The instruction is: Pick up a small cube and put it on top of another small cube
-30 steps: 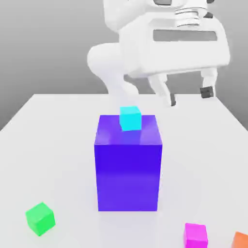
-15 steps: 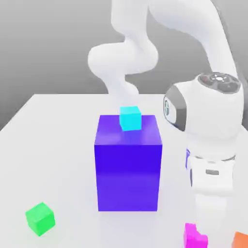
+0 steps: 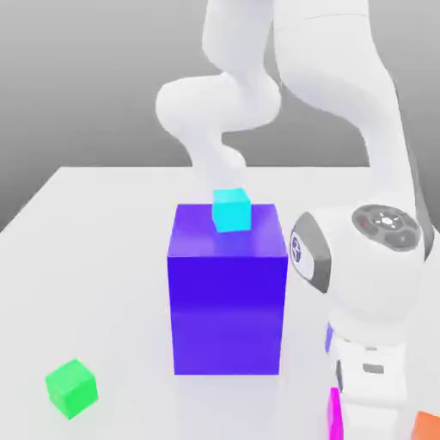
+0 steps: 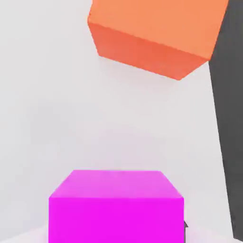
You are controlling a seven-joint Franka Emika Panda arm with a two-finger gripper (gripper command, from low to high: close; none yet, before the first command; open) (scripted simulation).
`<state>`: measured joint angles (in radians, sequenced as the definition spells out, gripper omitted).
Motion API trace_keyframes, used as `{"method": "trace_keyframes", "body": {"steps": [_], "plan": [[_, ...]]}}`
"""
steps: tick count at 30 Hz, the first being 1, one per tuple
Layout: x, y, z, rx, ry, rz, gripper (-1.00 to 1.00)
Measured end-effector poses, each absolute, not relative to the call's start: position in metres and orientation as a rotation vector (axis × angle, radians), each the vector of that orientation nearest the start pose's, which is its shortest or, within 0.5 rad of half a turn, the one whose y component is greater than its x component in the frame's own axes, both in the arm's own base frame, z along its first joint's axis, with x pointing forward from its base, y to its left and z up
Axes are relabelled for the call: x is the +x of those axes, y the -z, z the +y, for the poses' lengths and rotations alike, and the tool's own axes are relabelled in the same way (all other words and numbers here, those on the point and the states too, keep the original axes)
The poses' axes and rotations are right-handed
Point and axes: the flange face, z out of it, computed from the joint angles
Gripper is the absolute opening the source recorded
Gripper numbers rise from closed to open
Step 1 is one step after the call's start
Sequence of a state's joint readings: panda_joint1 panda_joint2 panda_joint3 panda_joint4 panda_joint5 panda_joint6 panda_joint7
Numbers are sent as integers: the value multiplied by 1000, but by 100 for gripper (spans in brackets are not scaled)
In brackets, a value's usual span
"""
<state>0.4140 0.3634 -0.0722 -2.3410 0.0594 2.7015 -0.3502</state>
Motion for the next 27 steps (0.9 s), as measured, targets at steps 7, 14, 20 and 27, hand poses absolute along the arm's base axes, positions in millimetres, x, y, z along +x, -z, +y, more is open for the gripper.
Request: {"method": "trace_keyframes", "body": {"steps": [7,14,20,27], "plan": [[521,-239,39,-3006,117,-824,-100],[492,-267,-134,-3041,164,-699,-100],[431,-227,-213,-3056,9,-738,-100],[428,-180,-215,-3053,-1,-737,100]]}}
